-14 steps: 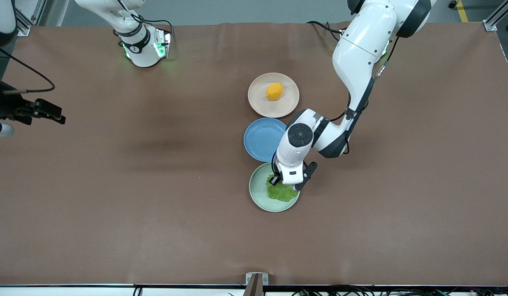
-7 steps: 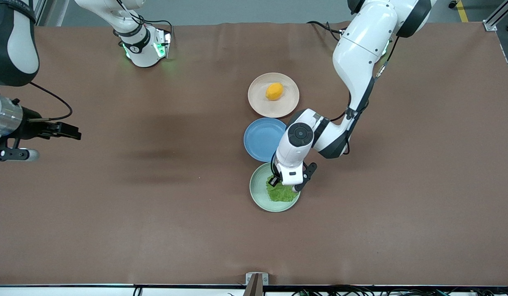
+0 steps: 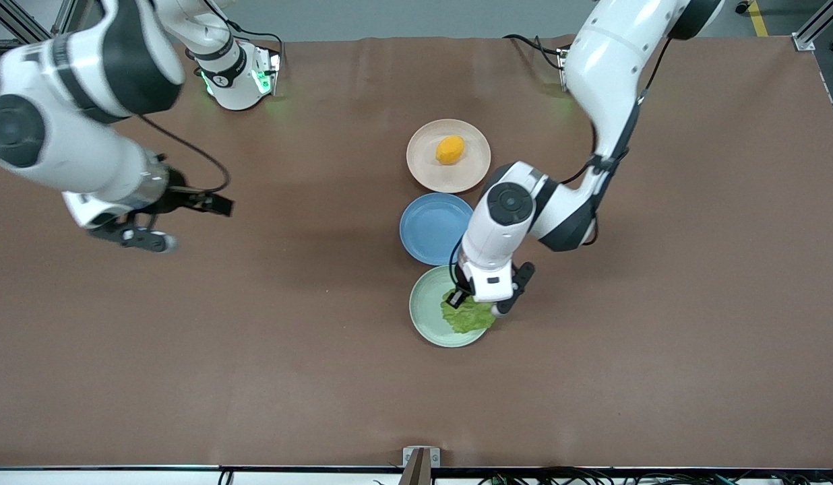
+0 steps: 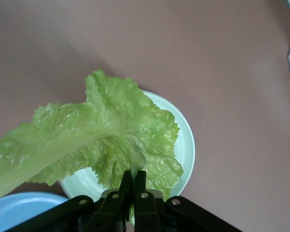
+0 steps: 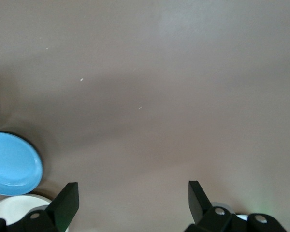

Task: Pick lemon and lettuce from plates
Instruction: 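Lift the lettuce with the left gripper while the right gripper reaches the lemon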

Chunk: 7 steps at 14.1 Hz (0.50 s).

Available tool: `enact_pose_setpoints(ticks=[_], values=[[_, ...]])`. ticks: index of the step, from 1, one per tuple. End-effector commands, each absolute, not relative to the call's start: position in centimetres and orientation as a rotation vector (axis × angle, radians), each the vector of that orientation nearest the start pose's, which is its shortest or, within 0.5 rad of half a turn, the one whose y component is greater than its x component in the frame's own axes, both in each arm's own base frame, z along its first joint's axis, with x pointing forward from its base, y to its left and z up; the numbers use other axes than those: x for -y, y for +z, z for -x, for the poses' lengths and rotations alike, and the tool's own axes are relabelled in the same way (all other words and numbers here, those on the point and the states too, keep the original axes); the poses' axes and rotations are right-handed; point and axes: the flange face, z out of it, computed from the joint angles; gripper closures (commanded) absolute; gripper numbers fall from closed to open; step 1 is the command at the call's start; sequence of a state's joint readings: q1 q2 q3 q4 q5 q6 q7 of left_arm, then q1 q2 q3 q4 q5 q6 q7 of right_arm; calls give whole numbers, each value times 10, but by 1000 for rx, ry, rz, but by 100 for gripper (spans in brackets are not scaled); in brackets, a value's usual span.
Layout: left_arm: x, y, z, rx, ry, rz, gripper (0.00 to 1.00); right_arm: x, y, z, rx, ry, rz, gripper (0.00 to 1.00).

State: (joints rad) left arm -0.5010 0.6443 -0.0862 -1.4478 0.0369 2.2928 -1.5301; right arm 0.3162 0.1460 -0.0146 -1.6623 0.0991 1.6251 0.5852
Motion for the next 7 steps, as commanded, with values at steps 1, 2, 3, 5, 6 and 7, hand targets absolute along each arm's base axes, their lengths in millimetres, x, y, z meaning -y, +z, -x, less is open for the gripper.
enact_pose_setpoints(ticks=[1, 2, 3, 5, 6, 7], values=[[345, 379, -611, 1388, -74, 2938, 100, -243, 475, -512, -606, 293, 3074, 0], [326, 385, -607, 1330, -43, 2944, 100, -273, 462, -495, -657, 263, 3067, 0], [308, 386, -600, 1290, -30, 2947, 100, -305, 448, -478, -740, 231, 3050, 0], [267, 385, -579, 1191, 0, 2956, 100, -360, 428, -442, -813, 180, 3022, 0], [248, 380, -572, 1146, 16, 2957, 100, -391, 410, -422, -843, 165, 3014, 0], [226, 374, -566, 1109, 31, 2956, 100, -414, 398, -408, -903, 146, 2988, 0]])
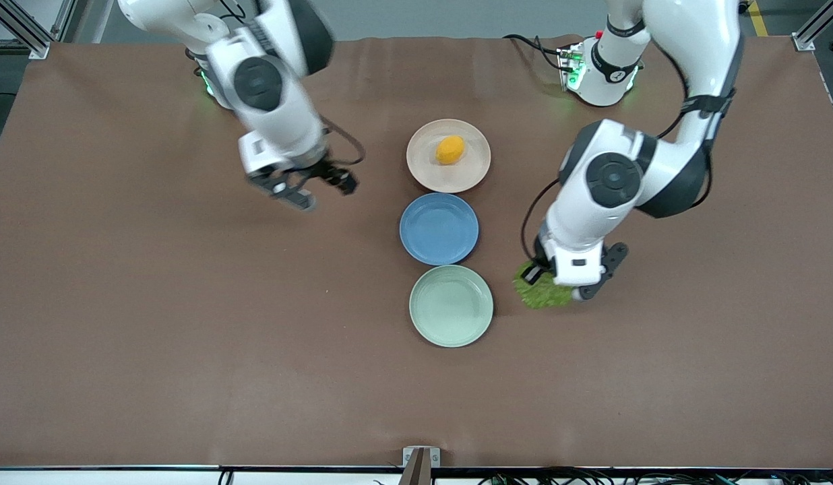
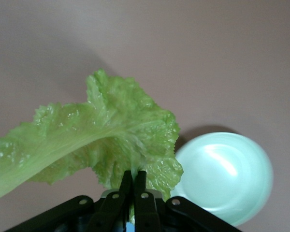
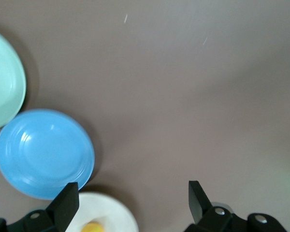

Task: Pick lemon and lettuce from plates
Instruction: 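Lift the lettuce with the left gripper while the right gripper reaches the lemon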

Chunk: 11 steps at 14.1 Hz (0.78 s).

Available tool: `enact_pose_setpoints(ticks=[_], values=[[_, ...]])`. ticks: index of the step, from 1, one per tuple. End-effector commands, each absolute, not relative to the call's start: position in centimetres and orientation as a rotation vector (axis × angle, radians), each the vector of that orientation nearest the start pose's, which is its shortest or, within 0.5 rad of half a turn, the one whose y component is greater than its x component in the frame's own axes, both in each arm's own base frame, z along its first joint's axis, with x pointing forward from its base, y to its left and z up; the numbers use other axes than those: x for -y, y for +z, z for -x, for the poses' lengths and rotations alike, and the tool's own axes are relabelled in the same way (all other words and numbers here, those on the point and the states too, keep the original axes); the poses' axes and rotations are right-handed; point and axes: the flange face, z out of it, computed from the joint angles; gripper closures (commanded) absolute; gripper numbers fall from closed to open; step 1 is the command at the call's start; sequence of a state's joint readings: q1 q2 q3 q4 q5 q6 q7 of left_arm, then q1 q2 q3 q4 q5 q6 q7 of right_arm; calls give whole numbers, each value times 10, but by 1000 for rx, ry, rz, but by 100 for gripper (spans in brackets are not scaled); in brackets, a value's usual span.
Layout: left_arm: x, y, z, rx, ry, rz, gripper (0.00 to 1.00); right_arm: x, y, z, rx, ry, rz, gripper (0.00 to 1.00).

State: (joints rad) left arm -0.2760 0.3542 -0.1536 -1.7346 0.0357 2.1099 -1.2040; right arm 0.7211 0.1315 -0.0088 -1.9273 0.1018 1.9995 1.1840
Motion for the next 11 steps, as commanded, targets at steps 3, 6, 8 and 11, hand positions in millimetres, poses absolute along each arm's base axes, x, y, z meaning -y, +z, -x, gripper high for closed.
enact_pose_setpoints(ticks=[3, 6, 8, 11], values=[[178, 347, -550, 1077, -11, 2979, 100, -475, 352, -362, -996, 123, 2964, 0], [132, 309, -538, 1128, -57, 2980, 100, -509, 308, -337, -1095, 91, 2916, 0], [119, 287, -531, 1120, -95, 3001, 100, -527, 293, -320, -1110, 79, 2892, 0], [113, 256, -526, 1127, -120, 3020, 99, -556, 265, -294, -1128, 66, 2884, 0]])
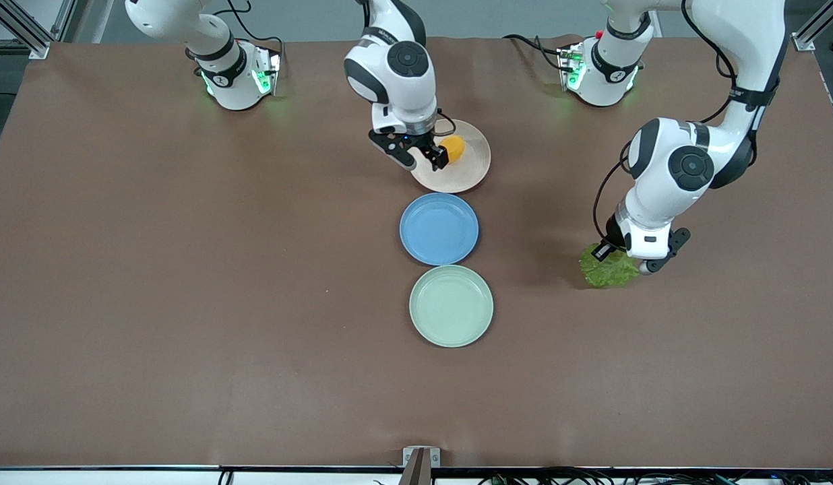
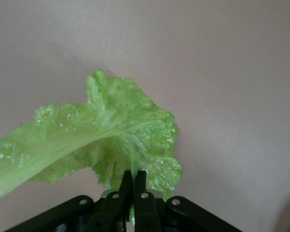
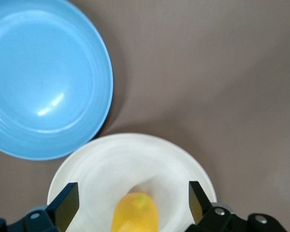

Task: Pick lemon and lettuce from plates
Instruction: 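Lift the lettuce with the left gripper while the right gripper reaches the lemon, then set down the lettuce with the left gripper while the right gripper grasps the lemon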

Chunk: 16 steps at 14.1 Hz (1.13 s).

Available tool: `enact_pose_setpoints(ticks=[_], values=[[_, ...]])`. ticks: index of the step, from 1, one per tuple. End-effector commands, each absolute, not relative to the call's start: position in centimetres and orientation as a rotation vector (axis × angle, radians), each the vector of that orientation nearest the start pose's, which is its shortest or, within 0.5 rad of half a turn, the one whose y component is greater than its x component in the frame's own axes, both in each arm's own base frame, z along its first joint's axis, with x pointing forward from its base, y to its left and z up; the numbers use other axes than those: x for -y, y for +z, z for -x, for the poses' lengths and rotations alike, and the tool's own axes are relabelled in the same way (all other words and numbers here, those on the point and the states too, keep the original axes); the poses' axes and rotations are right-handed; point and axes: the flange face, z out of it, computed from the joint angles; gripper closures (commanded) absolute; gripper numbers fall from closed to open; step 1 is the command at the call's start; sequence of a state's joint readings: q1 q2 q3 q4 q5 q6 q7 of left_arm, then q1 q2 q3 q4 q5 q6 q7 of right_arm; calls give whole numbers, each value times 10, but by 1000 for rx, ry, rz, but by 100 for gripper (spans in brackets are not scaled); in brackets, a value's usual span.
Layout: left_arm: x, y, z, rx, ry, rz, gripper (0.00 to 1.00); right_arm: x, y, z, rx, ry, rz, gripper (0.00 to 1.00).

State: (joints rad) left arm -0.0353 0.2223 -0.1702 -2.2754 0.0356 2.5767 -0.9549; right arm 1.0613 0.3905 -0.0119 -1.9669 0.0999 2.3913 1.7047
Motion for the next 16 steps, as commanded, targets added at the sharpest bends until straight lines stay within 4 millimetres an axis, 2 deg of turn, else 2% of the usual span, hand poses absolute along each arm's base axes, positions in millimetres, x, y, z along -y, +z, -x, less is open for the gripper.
enact_pose_setpoints(ticks=[1, 5, 8, 9, 10, 11, 12, 13, 16], values=[[115, 246, -526, 1126, -121, 3027, 99, -563, 258, -291, -1139, 59, 2886, 0], [116, 227, -525, 1132, -117, 3034, 99, -586, 233, -275, -1211, -52, 2883, 0], [115, 225, -524, 1131, -111, 3031, 96, -601, 220, -269, -1234, -65, 2873, 3], [115, 225, -525, 1134, -113, 3031, 92, -605, 215, -269, -1254, -65, 2866, 3], [114, 229, -526, 1139, -125, 3032, 77, -607, 210, -268, -1266, -69, 2863, 3], [111, 237, -528, 1152, -146, 3031, 42, -611, 208, -262, -1258, -69, 2868, 4], [111, 248, -531, 1155, -174, 3035, 13, -613, 206, -259, -1251, -69, 2871, 5], [112, 254, -532, 1158, -186, 3037, 0, -613, 206, -257, -1245, -71, 2874, 7], [110, 286, -542, 1157, -176, 3022, 0, -614, 205, -252, -1236, -74, 2886, 21]])
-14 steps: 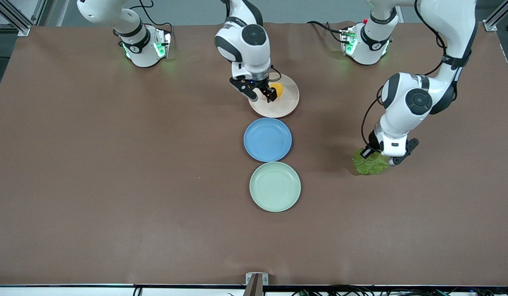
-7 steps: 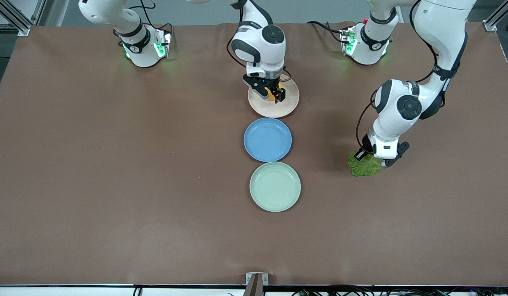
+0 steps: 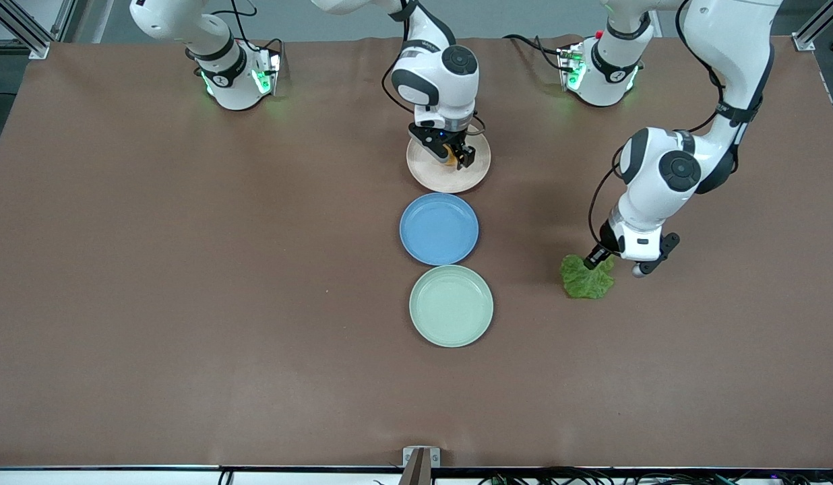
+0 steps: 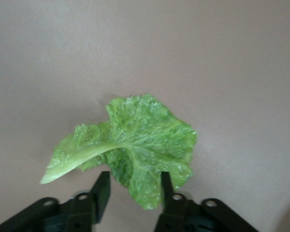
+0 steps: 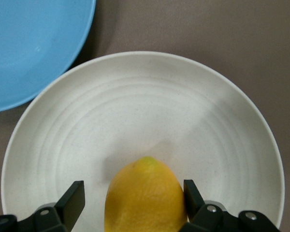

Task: Pick lemon and lettuce from plates
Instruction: 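Set down the lettuce with the left gripper while the right gripper grasps the lemon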

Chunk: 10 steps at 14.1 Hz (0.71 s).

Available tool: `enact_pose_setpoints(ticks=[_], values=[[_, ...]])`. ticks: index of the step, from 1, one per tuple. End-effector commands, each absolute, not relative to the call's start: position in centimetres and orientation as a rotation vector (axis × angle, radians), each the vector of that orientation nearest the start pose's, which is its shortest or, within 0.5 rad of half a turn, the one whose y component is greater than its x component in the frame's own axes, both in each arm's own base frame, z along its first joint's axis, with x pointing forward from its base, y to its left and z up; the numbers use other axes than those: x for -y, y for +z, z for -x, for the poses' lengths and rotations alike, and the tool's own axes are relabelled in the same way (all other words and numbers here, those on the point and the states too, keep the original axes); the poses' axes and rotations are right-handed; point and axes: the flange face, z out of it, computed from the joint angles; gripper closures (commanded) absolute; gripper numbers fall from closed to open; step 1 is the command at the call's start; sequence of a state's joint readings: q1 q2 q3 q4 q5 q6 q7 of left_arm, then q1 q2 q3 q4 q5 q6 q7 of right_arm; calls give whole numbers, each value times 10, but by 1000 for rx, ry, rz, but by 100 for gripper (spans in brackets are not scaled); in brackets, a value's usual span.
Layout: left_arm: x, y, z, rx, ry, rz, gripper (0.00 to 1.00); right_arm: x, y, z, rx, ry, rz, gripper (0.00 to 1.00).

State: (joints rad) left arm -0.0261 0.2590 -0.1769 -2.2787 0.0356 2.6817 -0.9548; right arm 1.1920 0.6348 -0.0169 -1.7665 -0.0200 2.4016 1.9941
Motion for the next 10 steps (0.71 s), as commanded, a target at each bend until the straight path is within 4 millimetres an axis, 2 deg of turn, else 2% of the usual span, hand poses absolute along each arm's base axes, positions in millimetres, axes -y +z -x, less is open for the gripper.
enact_pose_setpoints(ticks=[1, 3, 4, 5, 7, 9, 10], values=[[111, 295, -546, 1165, -172, 3016, 0, -615, 206, -250, -1235, -74, 2884, 26], [103, 309, -554, 1170, -148, 3001, 0, -616, 206, -248, -1236, -73, 2885, 37], [104, 316, -553, 1117, -139, 3012, 0, -616, 207, -248, -1236, -73, 2885, 49], [103, 324, -552, 987, -120, 3041, 0, -615, 209, -250, -1243, -72, 2884, 67], [99, 341, -552, 624, -48, 3101, 0, -612, 218, -259, -1249, -71, 2879, 95], [89, 364, -552, 419, 40, 3109, 0, -596, 252, -279, -1278, -74, 2919, 100], [88, 377, -553, 330, 81, 3111, 0, -584, 275, -294, -1234, -65, 2952, 100]])
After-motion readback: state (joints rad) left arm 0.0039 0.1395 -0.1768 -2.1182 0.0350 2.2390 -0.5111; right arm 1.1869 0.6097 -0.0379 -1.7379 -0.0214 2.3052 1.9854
